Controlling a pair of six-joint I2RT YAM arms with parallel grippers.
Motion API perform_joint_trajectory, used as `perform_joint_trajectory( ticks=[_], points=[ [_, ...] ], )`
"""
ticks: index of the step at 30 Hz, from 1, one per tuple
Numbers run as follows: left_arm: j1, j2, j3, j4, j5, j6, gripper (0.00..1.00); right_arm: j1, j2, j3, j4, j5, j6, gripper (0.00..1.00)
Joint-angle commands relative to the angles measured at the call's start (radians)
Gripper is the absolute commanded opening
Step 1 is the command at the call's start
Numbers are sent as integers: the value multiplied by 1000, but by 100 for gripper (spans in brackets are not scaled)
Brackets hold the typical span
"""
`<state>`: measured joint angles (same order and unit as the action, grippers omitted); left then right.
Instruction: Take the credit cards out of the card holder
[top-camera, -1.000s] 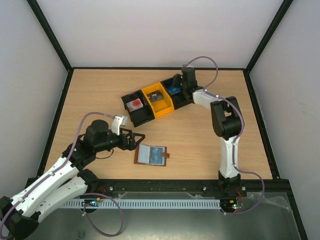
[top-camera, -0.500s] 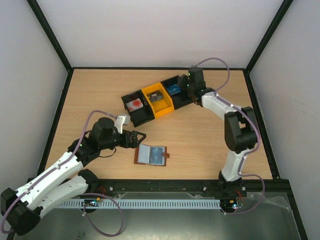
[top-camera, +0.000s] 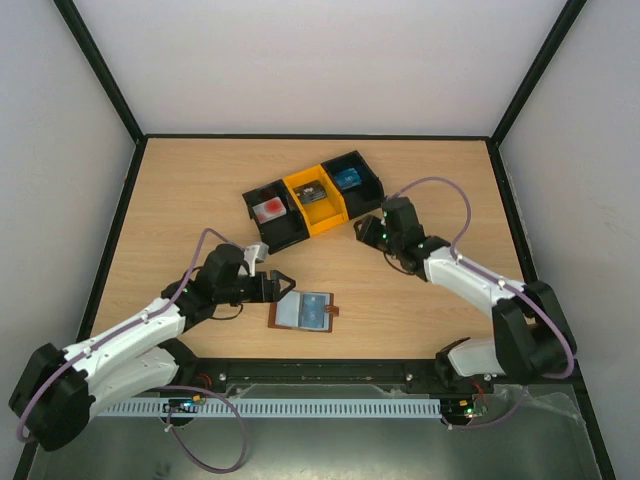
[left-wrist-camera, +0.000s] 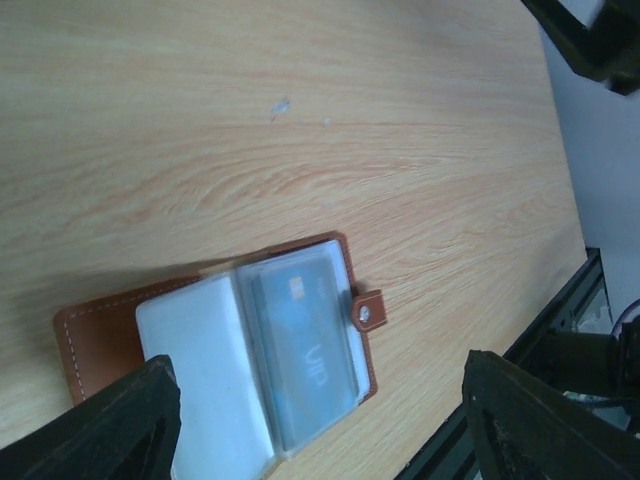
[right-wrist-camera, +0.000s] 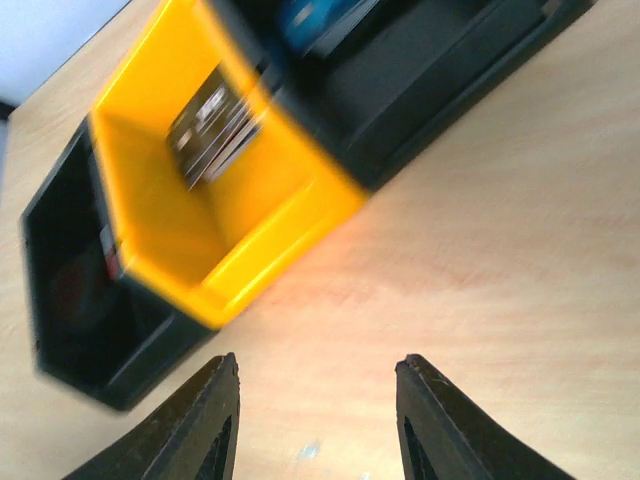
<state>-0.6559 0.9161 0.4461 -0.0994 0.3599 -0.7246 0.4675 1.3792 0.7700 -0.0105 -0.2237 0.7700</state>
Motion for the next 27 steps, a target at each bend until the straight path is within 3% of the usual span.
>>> perform_joint_trajectory(
  ticks=[1, 5, 9, 17, 27],
  points=[
    [2, 58, -53, 124, 41, -58, 74, 100, -105, -112, 27, -14, 104, 44],
    [2, 85, -96, 189, 57, -88, 59, 226, -153, -234, 142, -20, 160, 46],
    [1, 92, -137, 255, 66, -122, 52, 333, -149, -302, 216, -5, 221, 46],
    [-2, 157, -180, 263, 9, -161, 41, 516, -92, -342, 343, 19, 288, 45],
    [-17, 259, -198, 314, 50, -195, 30, 659, 63, -294, 406, 30, 316, 44]
  ],
)
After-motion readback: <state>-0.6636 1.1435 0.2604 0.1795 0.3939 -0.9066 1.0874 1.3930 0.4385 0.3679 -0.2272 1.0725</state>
